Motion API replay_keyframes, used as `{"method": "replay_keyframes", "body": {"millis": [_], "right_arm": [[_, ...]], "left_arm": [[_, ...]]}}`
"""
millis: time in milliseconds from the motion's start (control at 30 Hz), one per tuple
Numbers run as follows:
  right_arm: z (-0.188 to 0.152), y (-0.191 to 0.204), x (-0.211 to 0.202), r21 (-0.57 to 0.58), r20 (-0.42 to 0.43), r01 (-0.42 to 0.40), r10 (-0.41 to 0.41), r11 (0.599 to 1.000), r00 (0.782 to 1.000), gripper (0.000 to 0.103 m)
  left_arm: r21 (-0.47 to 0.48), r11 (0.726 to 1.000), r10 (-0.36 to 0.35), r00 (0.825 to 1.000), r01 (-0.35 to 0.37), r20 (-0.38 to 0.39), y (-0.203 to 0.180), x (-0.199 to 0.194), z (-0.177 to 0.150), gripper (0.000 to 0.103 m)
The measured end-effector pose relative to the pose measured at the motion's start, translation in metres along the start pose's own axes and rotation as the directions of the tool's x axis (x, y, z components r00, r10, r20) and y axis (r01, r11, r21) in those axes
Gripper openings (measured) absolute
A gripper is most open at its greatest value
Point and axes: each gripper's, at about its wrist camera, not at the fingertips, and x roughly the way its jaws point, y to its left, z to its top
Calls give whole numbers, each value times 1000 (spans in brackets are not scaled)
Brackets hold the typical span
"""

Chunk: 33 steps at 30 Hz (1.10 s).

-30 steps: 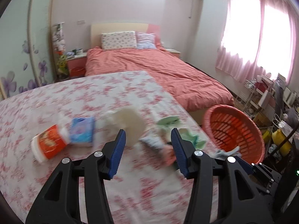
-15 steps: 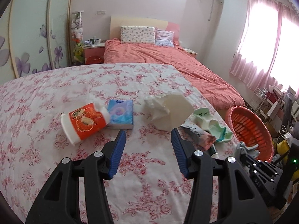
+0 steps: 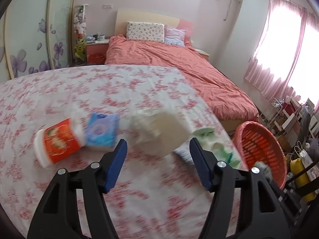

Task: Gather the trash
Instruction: 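Grasp the grey sock on the bed with the right tool, then grasp the white crumpled tissue with the left tool while the right tool holds the sock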

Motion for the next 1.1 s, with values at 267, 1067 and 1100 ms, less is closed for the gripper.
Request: {"method": "replay_keyframes", "body": {"millis": [267,1067,1100], "right_arm": [[0,-20,-1,44,-10,11,-10,999,1000,7],[31,-50,-43,95,115,24,-34,995,993,7],[33,-52,-46,97,123,25,-37,995,992,7]], "left_arm": [[75,984,163,986,-160,-27,-37,41,3,54],[166,980,-119,992,109,51,-47,-29,26,1],[168,979,-127,991,117,49,-50,-29,25,1]]}}
